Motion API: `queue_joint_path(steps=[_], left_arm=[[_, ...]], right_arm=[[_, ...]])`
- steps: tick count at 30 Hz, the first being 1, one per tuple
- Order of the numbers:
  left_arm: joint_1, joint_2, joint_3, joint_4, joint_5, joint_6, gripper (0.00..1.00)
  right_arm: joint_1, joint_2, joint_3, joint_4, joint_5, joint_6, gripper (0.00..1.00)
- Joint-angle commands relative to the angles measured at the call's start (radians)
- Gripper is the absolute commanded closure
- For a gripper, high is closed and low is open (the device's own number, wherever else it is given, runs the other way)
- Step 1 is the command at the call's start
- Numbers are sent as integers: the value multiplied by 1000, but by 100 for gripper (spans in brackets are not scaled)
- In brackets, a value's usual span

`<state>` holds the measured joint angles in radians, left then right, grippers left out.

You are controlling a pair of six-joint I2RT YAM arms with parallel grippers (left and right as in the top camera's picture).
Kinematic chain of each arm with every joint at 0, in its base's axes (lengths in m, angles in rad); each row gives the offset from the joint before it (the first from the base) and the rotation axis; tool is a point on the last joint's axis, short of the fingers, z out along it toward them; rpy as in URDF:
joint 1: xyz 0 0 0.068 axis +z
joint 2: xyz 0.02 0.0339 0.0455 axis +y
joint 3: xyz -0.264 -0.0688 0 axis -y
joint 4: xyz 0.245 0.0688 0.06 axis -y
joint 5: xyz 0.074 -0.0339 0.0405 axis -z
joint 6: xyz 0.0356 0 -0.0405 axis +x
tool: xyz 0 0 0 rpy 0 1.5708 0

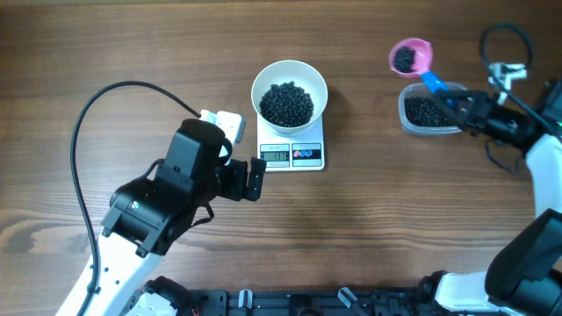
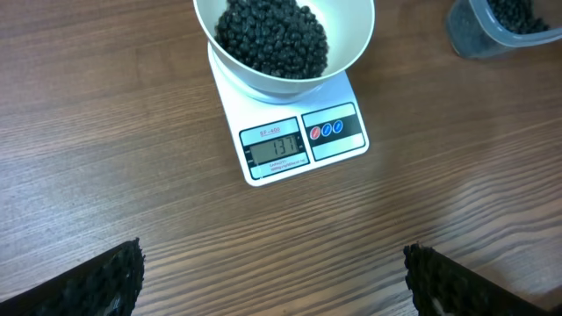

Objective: Scoop item into bowl and weigh 150g on scale
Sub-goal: 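Carry the filled scoop over the white bowl and tip beans in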

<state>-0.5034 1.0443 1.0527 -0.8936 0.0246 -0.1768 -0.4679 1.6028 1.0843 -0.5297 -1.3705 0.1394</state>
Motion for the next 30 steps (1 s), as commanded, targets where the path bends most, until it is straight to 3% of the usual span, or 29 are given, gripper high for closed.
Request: queue_joint_path(steps=[1,4,7,14,19,24,30], left_arm=[[-3,-2,0,2,4,15,0],[-3,-2,0,2,4,15,0],[-3,-2,0,2,4,15,0],[-3,-2,0,2,4,15,0],[-3,-2,0,2,4,15,0],[-3,-2,0,2,4,15,0],[-3,-2,0,2,4,15,0]], right_arm=[[134,10,0,158,-31,180,96],[264,10,0,360,9,296,96],[385,10,0,408,151,285,96],[546,10,0,402,407,38,96],[600,10,0,383,479,-86,96],[666,10,0,289,613,-237,96],[710,-6,4,265,705,-304,96]])
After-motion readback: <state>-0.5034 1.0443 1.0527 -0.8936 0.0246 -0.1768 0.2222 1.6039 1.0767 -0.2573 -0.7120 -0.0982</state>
